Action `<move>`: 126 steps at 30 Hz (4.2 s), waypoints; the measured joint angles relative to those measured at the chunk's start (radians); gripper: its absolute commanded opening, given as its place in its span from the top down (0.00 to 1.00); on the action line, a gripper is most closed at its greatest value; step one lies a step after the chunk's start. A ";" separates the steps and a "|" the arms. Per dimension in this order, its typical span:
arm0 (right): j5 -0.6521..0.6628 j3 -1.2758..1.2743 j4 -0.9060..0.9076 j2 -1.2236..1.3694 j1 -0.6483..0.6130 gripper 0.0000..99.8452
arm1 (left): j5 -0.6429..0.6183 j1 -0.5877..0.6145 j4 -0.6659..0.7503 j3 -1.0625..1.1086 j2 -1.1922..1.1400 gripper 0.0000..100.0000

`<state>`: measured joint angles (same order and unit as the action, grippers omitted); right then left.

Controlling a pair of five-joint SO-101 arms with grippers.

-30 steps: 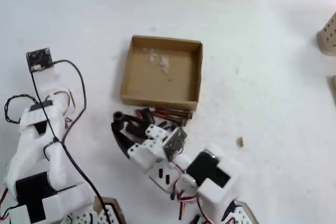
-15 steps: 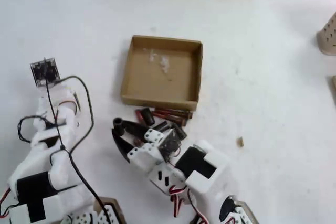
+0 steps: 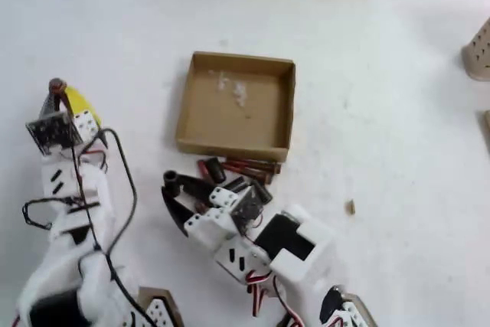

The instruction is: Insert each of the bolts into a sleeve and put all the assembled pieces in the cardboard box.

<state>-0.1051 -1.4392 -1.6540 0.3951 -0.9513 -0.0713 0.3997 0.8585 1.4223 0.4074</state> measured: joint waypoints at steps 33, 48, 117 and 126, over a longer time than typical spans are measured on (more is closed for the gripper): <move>0.000 0.000 0.000 0.000 0.002 0.98 | -0.158 -0.420 -1.148 0.196 1.395 0.98; 0.064 -0.126 -0.061 0.000 0.176 0.98 | -0.158 -0.640 -1.172 0.196 1.395 0.98; 0.080 -0.133 -0.066 0.000 0.230 0.98 | -0.155 -0.799 -0.859 0.261 0.987 0.98; 0.080 -0.133 -0.066 0.000 0.229 0.98 | -0.158 -0.799 -0.974 0.261 0.988 0.98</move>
<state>-0.0253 -1.5727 -1.7200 0.3951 -0.7227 -0.2294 -0.3997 -0.1158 1.6832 1.3955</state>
